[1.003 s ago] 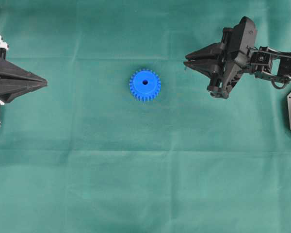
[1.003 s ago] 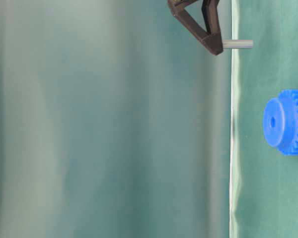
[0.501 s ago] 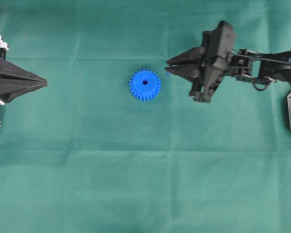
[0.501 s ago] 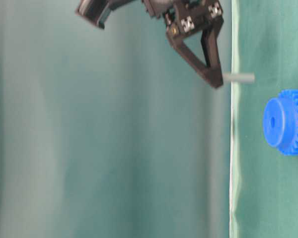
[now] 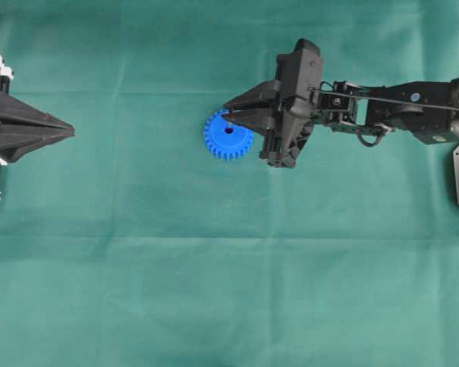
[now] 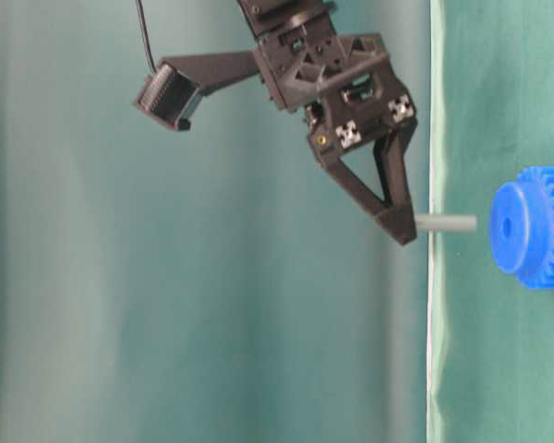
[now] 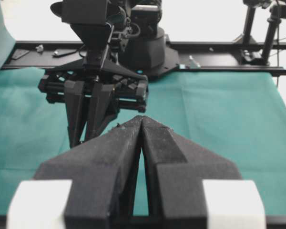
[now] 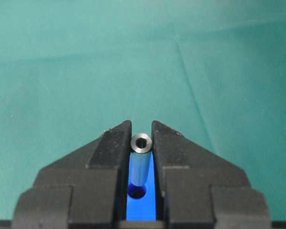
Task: Insert the shaft placed at a random location into the center hole of the medium gear at another random location.
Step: 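Carry the held shaft left over the blue gear's center hole, then lower the shaft into the blue gear's center hole with the right gripper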
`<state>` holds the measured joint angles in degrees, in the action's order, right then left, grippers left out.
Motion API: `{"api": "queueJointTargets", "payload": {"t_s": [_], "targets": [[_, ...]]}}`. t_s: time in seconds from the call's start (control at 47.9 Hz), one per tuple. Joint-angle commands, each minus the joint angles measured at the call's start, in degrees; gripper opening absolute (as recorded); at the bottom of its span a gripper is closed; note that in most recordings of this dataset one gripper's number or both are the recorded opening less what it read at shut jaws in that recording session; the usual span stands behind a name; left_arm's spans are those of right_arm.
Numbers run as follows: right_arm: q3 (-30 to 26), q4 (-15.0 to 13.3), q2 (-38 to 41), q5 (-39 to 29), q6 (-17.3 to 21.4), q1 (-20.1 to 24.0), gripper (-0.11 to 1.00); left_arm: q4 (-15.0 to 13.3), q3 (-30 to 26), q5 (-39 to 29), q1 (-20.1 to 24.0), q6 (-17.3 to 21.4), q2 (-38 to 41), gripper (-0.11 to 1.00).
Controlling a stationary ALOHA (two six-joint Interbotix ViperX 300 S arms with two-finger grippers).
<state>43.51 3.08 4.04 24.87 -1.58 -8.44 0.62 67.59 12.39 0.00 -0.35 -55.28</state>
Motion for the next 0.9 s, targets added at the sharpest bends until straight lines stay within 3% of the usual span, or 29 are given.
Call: {"api": "queueJointTargets", "payload": {"t_s": [0.0,0.877], "targets": [[-1.93,-0.09,-0.18,-0.18,-0.53,0.09,0.14,0.18,-1.58,0.26,0.0,-0.09,0.18,0.0],[-1.93,0.0,3.25,0.53,-0.53,0.26,0.14,0.18,-1.49,0.26,0.0,-0.09,0.26,0.0]]}}
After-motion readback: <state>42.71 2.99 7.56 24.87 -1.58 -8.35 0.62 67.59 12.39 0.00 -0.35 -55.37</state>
